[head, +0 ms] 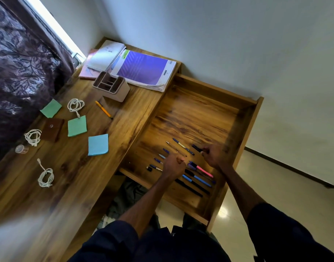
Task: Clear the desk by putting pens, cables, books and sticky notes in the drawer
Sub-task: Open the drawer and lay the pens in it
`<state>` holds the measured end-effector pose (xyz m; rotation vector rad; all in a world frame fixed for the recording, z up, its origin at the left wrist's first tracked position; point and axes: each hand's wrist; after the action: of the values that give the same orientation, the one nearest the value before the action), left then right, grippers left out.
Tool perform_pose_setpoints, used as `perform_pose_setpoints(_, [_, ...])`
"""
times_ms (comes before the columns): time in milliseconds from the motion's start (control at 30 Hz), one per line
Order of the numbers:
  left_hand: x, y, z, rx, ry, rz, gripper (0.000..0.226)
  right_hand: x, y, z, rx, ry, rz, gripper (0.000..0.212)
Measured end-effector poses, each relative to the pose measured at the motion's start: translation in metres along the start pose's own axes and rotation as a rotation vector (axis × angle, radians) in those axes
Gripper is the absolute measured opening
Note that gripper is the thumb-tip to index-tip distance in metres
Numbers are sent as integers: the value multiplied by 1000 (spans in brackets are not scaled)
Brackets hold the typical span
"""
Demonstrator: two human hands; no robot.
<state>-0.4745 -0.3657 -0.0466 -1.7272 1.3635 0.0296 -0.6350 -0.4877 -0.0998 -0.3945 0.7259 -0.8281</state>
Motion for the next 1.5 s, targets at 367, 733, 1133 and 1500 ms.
perform_pose_setpoints(367, [-19,0,25,-19,13,30,6,-16,30,-20,-131,167,56,5])
perform_pose_setpoints(733, [-28,-2,34,-52,-23,27,9,-14,45,-28,-199,190,24,6])
perform_pose_setpoints(1133, [-31,-1,57,-59,-54,24,6,-22,52,-32,-328,143,29,17])
perform_pose_setpoints(1500, [-29,1,60,-77,-100,27,4,-12,51,-45,-335,142,-52,8])
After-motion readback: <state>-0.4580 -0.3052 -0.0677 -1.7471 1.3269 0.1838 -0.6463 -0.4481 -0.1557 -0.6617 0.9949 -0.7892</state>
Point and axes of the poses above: each hand's wrist, its own x-axis towards the middle knuckle, its own y-axis out of the palm, z = x × y, and after that the axes turned 5 degrees about x, right-handed
